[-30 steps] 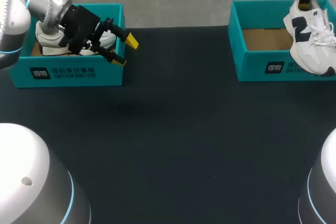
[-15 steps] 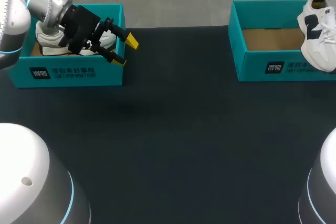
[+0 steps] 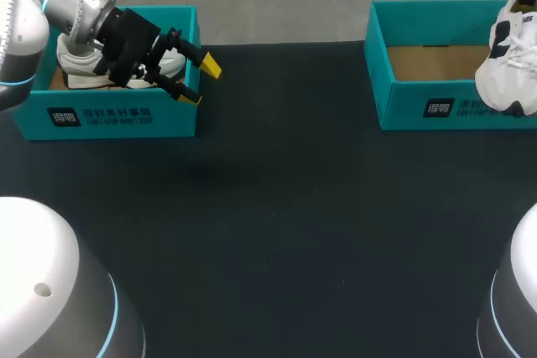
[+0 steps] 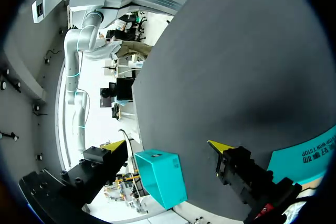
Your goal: Take the shoe out of the shoebox, open the shoe tongue, remove and reinsert the insole, then place the shoe into the shoebox
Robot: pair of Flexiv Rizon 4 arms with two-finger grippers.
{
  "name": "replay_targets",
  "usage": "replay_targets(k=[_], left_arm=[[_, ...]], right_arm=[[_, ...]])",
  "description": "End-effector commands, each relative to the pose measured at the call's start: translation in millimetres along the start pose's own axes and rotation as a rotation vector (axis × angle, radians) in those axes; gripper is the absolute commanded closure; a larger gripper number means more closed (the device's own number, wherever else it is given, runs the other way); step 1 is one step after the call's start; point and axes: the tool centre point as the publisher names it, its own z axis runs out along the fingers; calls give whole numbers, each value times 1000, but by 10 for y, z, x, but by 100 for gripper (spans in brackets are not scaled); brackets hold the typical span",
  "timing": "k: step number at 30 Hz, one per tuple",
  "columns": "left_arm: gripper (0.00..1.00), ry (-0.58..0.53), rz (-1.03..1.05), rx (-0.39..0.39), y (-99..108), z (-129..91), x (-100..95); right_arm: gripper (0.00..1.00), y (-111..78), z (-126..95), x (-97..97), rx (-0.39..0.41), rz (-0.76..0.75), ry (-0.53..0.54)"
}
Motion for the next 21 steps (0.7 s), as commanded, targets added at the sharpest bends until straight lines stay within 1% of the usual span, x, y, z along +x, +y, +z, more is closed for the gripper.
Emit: replay_targets(k=[1, 2, 3, 5, 9, 10, 14, 21], left_arm=[[0, 3, 1, 1, 1, 0, -2], [0, 3, 1, 1, 1, 0, -2], [0, 3, 1, 1, 1, 0, -2], [0, 3, 1, 1, 1, 0, -2], [0, 3, 1, 1, 1, 0, -2], [0, 3, 1, 1, 1, 0, -2], [0, 3, 1, 1, 1, 0, -2], [0, 3, 1, 1, 1, 0, -2]], right_arm=[[100, -56, -10, -103, 2, 135, 52], [100, -78, -15, -109, 7, 193, 59], [100, -97, -14, -117, 6, 220, 77], [100, -136, -27, -115, 12, 310, 76], [100, -221, -67, -105, -1, 452, 104], [100, -248, -78, -98, 2, 523, 99], [100, -311, -87, -37, -19, 661, 107], [100, -404, -45, 60, -64, 925, 78]])
